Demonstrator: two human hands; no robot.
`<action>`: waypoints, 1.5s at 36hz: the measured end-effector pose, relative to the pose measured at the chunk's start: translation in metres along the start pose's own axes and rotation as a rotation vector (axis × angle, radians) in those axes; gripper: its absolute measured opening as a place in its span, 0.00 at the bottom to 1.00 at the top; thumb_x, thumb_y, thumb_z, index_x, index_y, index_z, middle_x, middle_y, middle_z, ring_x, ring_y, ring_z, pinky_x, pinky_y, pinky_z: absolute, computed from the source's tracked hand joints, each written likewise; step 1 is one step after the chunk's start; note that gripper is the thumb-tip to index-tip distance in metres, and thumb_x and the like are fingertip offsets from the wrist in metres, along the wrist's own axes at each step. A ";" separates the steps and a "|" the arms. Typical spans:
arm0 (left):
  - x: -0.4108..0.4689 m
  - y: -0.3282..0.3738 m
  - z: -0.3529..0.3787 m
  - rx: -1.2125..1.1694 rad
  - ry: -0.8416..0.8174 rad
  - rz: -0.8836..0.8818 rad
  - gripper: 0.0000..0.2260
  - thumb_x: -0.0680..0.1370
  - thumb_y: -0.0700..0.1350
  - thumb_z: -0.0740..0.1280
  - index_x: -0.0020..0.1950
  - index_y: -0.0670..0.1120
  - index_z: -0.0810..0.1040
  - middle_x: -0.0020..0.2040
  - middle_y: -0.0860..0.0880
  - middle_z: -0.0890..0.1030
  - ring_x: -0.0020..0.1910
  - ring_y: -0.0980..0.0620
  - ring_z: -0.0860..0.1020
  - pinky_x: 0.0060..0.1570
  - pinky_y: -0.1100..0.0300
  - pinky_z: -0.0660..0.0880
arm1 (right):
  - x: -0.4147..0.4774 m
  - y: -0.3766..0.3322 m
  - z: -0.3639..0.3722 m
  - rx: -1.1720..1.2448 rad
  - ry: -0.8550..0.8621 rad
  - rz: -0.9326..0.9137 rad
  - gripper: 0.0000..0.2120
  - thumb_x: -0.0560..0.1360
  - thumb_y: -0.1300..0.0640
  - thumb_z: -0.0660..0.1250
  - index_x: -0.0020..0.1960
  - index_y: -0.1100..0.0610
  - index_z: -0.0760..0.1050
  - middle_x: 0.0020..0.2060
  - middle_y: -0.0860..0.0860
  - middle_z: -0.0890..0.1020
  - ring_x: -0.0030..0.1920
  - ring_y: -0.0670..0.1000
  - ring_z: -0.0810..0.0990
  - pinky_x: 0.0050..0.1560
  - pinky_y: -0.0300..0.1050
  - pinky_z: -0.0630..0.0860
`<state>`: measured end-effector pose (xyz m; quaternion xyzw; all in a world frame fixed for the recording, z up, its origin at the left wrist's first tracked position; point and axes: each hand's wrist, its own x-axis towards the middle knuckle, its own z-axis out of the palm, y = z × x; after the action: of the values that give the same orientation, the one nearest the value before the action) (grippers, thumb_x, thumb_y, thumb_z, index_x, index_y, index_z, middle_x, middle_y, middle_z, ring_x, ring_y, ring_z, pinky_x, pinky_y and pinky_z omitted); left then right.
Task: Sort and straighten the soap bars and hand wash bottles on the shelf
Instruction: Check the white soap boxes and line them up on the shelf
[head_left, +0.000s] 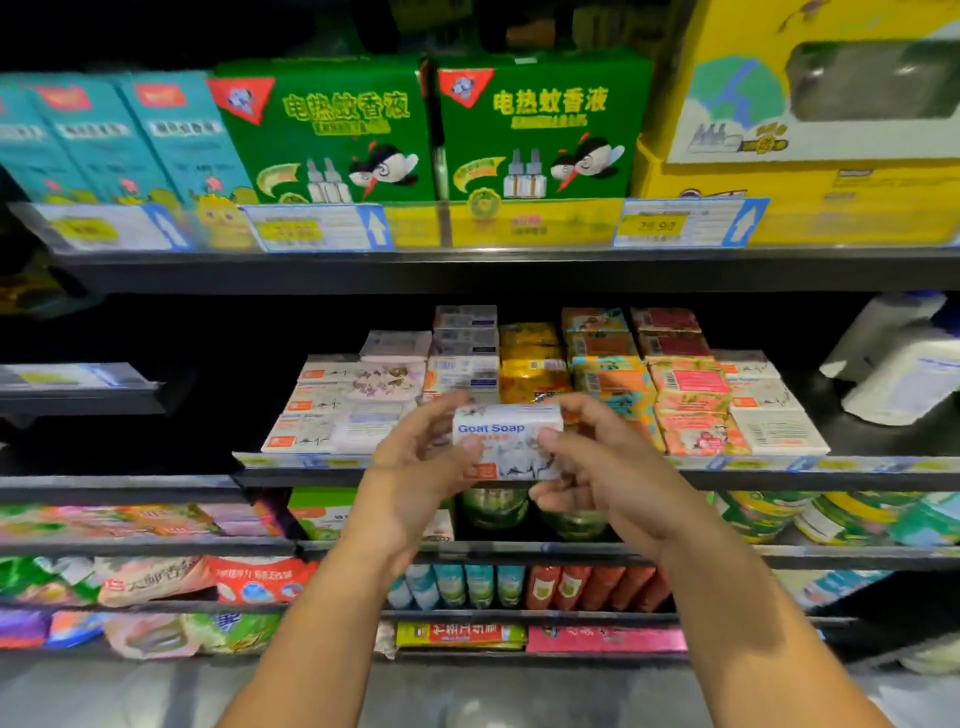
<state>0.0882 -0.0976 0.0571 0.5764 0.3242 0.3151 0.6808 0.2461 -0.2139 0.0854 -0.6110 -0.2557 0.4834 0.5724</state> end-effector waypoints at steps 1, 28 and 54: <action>0.003 0.001 -0.006 -0.021 0.000 0.025 0.18 0.77 0.39 0.71 0.61 0.59 0.81 0.57 0.58 0.81 0.57 0.50 0.81 0.49 0.61 0.80 | 0.002 -0.002 0.008 0.041 -0.006 -0.008 0.07 0.80 0.55 0.68 0.55 0.42 0.77 0.55 0.58 0.82 0.43 0.60 0.86 0.46 0.50 0.84; 0.070 0.031 -0.174 0.941 -0.212 0.513 0.36 0.69 0.51 0.80 0.74 0.51 0.70 0.68 0.55 0.71 0.69 0.56 0.67 0.66 0.74 0.57 | 0.088 0.004 0.162 0.036 0.146 -0.259 0.15 0.74 0.70 0.71 0.53 0.52 0.79 0.45 0.50 0.83 0.40 0.50 0.83 0.34 0.42 0.76; 0.200 -0.039 -0.223 1.413 0.327 0.447 0.33 0.72 0.53 0.74 0.74 0.45 0.68 0.71 0.43 0.70 0.71 0.41 0.67 0.69 0.53 0.50 | 0.214 0.034 0.163 -1.438 0.139 -0.197 0.57 0.58 0.14 0.43 0.80 0.40 0.36 0.81 0.50 0.39 0.80 0.56 0.37 0.79 0.57 0.42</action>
<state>0.0294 0.1870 -0.0247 0.8733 0.4213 0.2442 0.0131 0.1793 0.0378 0.0092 -0.8394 -0.5270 0.1021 0.0852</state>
